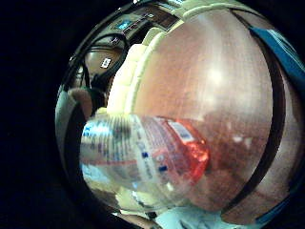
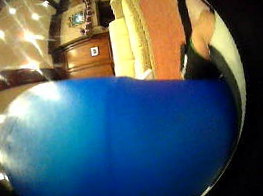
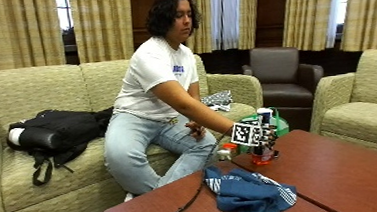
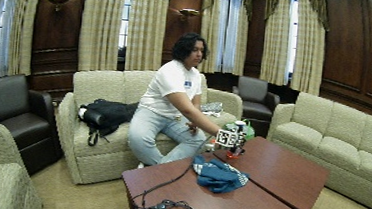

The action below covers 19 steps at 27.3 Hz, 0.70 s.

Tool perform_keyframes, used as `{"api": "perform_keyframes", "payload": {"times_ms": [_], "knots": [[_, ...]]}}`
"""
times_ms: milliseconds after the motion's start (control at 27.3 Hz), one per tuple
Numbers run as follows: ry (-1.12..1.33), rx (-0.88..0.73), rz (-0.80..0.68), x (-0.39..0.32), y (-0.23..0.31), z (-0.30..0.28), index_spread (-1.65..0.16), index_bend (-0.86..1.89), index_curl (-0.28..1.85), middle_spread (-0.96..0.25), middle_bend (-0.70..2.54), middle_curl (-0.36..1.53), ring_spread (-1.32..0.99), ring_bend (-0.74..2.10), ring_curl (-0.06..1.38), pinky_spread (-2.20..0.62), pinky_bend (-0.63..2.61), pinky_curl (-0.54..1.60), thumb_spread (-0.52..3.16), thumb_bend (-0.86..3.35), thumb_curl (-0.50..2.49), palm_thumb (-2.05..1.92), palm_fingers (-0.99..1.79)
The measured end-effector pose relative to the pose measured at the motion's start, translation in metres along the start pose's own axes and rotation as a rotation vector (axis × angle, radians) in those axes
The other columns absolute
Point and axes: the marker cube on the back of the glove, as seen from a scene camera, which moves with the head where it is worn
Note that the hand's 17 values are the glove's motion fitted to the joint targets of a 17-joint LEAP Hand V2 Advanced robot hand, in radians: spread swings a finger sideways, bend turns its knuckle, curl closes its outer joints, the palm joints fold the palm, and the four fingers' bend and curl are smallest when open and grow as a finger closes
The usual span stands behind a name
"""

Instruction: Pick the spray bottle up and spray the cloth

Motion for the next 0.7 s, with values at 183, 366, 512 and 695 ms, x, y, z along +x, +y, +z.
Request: {"api": "perform_keyframes", "payload": {"times_ms": [183, 366, 512, 695], "knots": [[0.113, -0.066, -0.004, 0.003, 0.02, -0.006, -0.33, 0.13, 0.5, -0.22, 0.45, 0.45, -0.19, 0.51, 0.41, -0.15, 0.32, 0.37, 0.58, -0.06, 0.73, 0.8, 0.93], [0.221, -0.134, -0.018, 0.005, 0.039, -0.02, -0.38, 0.05, 0.43, -0.21, 0.32, 0.42, -0.19, 0.5, 0.42, -0.08, 0.36, 0.39, 0.72, -0.06, 0.65, 0.74, 0.69], [0.267, -0.147, -0.04, 0.002, 0.053, -0.037, -0.41, 0.05, 0.37, -0.21, 0.29, 0.4, -0.19, 0.48, 0.4, -0.04, 0.37, 0.37, 0.78, -0.05, 0.6, 0.71, 0.66], [0.315, -0.206, -0.09, 0.001, 0.083, -0.061, -0.42, 0.07, 0.32, -0.2, 0.27, 0.39, -0.2, 0.5, 0.38, -0.01, 0.36, 0.36, 0.85, -0.04, 0.56, 0.7, 0.67]]}}
